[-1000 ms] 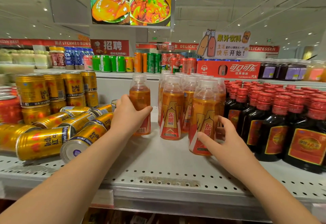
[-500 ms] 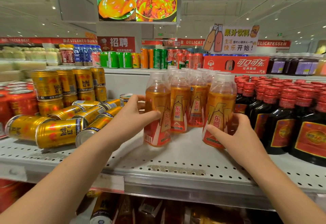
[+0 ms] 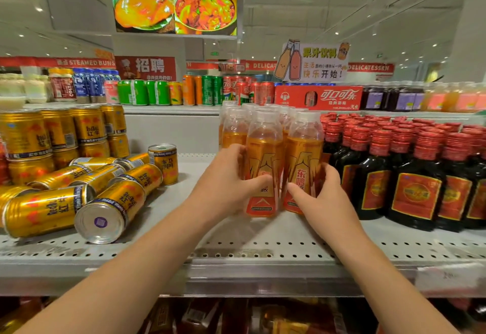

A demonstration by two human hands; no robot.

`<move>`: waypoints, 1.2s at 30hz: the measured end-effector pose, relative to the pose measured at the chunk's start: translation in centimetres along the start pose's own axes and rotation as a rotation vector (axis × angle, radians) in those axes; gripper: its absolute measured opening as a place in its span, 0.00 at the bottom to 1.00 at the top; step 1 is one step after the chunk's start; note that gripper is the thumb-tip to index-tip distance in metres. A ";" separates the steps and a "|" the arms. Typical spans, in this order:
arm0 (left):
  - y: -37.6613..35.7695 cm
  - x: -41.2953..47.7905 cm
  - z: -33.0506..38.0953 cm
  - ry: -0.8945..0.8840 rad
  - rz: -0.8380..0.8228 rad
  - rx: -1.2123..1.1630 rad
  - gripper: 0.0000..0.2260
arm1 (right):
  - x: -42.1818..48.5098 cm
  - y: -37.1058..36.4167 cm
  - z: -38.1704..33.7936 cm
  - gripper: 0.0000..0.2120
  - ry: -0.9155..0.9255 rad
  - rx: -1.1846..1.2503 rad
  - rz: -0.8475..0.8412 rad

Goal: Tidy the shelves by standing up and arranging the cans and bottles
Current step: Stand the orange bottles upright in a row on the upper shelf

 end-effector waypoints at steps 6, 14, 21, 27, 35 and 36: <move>-1.4 1.0 0.8 -0.029 0.007 0.075 0.25 | -0.7 0.6 -0.8 0.29 0.044 -0.234 0.162; -2.0 1.0 0.6 -0.098 0.127 0.185 0.22 | -1.0 0.6 -1.0 0.14 0.102 -0.334 0.134; -2.6 1.2 -0.8 -0.102 0.140 0.177 0.12 | -0.7 0.6 -0.9 0.05 0.096 -0.301 0.106; -3.9 1.2 -0.6 -0.100 0.110 0.285 0.08 | -0.4 0.7 -0.2 0.04 0.049 -0.205 0.084; -3.7 1.3 -1.6 0.046 0.039 0.142 0.09 | -0.4 0.3 -0.2 0.06 0.085 -0.189 0.074; -3.6 1.2 -1.7 0.058 0.033 0.133 0.09 | -0.5 0.1 -0.2 0.06 0.081 -0.213 0.040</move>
Point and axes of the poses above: each hand's wrist, its own x-axis towards the middle knuckle, its own y-axis out of the back of the hand, z = x × y, the point moved 2 cm from there along x, towards the middle knuckle, and after that the axes turned 9 degrees about y, right-handed, at the moved point
